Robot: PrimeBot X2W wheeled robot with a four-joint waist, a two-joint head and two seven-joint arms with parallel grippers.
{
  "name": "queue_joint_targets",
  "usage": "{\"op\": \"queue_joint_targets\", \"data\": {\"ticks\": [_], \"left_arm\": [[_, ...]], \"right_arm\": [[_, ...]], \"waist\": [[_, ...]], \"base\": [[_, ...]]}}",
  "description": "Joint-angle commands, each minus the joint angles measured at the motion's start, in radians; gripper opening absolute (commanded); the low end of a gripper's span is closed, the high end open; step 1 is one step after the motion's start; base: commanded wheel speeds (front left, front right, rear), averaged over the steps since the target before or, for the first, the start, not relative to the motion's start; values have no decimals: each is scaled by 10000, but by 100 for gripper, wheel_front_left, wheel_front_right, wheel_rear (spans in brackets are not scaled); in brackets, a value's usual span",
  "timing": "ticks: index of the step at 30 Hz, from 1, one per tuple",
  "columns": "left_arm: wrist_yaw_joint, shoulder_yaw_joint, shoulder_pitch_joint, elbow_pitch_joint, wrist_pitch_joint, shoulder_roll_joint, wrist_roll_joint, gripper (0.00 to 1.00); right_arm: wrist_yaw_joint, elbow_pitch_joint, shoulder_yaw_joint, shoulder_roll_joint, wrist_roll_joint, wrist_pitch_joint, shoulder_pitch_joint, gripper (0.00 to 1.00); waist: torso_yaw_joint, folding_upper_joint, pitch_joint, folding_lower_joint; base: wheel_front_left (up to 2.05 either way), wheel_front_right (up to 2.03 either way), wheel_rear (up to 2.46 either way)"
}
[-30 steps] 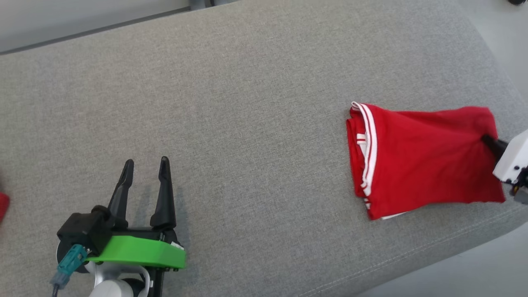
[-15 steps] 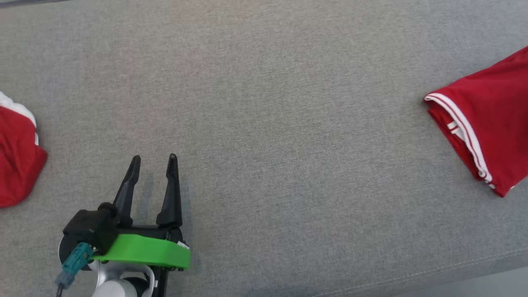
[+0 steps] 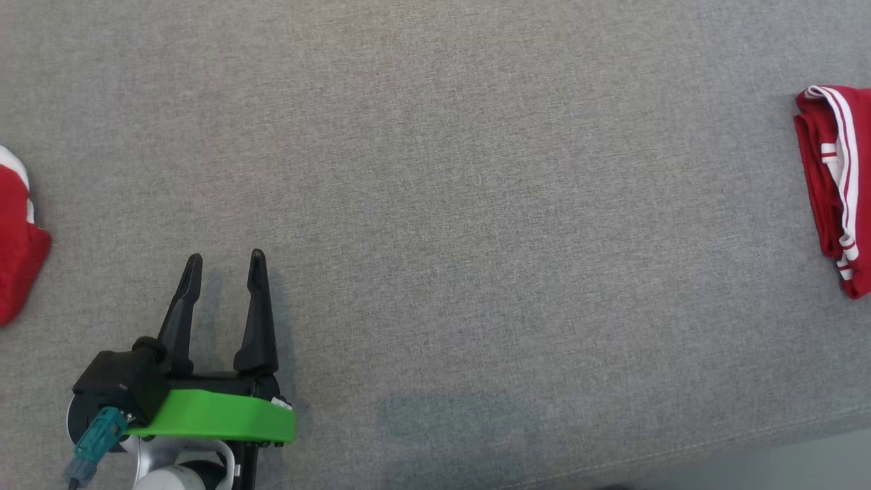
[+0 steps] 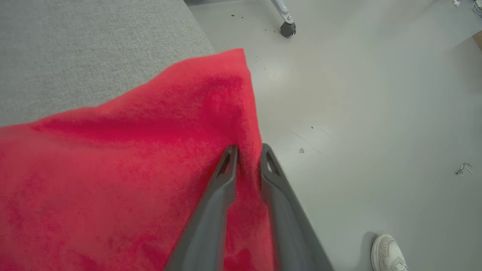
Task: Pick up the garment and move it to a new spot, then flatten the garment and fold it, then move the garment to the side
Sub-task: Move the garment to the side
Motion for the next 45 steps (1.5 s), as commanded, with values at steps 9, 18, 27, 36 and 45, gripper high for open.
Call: {"op": "queue_joint_targets", "data": {"ticks": [9,18,27,36,45], "left_arm": [[-146,116,-318,286,-302,-97,-178,100],[-548,33,137,1650,-1000,-250,-471,100],[-768,255,772,2779,-1349,150,-391,100],[-1012,515,1185,4072,-1584,244,-481,100],[-1504,1196,1296,4135,-1659,-173,-149,100]], "right_arm": [[-14,121,400,337,-1205,-2295,-749,100],[-14,-2086,1034,614,-235,-3764,946,100],[-14,-5827,-433,1358,60,-3925,5146,100],[-15,-8361,-2009,3798,-1582,-3925,9035,100],[-14,-9654,-2136,5088,-2544,-3927,10348,100]], "waist": [[-389,-1,-623,-1],[166,-1,-2757,-1],[660,-1,-3959,-1],[1189,-1,-4873,-1],[1672,-1,-5007,-1]], "base": [[0,0,0],[0,0,0],[0,0,0],[0,0,0],[0,0,0]]}}
